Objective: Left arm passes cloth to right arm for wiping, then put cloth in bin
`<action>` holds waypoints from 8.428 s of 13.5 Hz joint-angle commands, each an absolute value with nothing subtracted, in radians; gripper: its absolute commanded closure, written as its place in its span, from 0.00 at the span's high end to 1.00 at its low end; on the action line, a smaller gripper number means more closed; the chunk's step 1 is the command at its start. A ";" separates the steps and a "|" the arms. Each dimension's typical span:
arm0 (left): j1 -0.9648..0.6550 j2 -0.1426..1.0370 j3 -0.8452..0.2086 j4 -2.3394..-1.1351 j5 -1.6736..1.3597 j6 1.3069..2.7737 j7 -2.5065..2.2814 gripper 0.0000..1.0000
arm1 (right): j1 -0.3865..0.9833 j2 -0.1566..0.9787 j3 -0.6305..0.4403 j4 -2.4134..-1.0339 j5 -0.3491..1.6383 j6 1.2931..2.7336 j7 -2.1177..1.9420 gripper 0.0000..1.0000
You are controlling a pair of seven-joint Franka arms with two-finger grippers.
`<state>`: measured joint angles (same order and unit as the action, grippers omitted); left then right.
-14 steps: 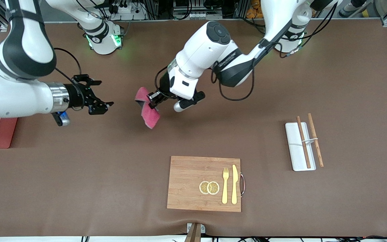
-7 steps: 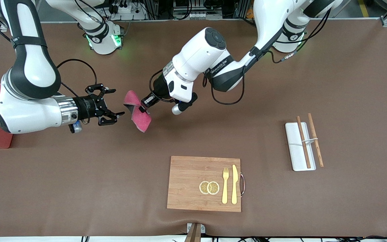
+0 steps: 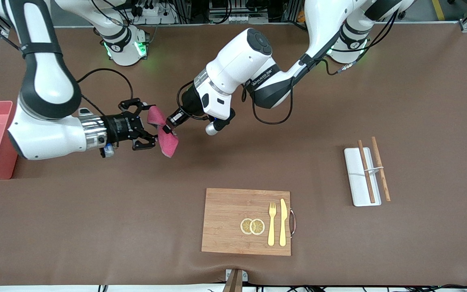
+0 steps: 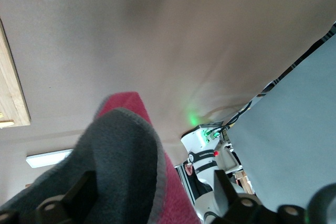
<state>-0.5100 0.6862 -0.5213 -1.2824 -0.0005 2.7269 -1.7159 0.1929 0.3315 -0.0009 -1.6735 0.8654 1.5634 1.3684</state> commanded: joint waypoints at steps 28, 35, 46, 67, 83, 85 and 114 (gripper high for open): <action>0.081 0.342 -0.437 -1.281 0.063 1.722 -0.536 1.00 | 0.315 0.385 -0.009 -2.115 0.497 2.331 0.328 0.00; -0.012 0.092 -0.130 -1.512 0.058 1.657 -0.092 1.00 | -0.124 0.485 -0.029 -2.082 0.415 2.333 -0.527 0.00; 0.000 -0.017 -0.127 -1.597 0.051 1.649 -0.104 1.00 | -0.293 0.529 -0.052 -1.827 -0.215 2.256 -0.717 0.00; -0.003 -0.063 -0.173 -1.591 0.051 1.598 -0.192 1.00 | 0.449 0.515 -0.035 -1.861 0.388 2.151 0.325 0.00; 0.037 -0.061 -0.173 -1.663 0.045 1.591 -0.212 1.00 | -0.168 0.342 -0.115 -1.556 -0.050 1.660 -0.624 0.00; 0.043 -0.064 -0.173 -1.680 0.035 1.589 -0.251 1.00 | -0.279 0.368 -0.115 -1.510 -0.109 1.667 -0.795 0.00; -0.061 -0.044 -0.055 -1.618 0.040 1.595 -0.272 1.00 | -0.442 0.473 -0.098 -1.353 0.038 1.694 -1.095 1.00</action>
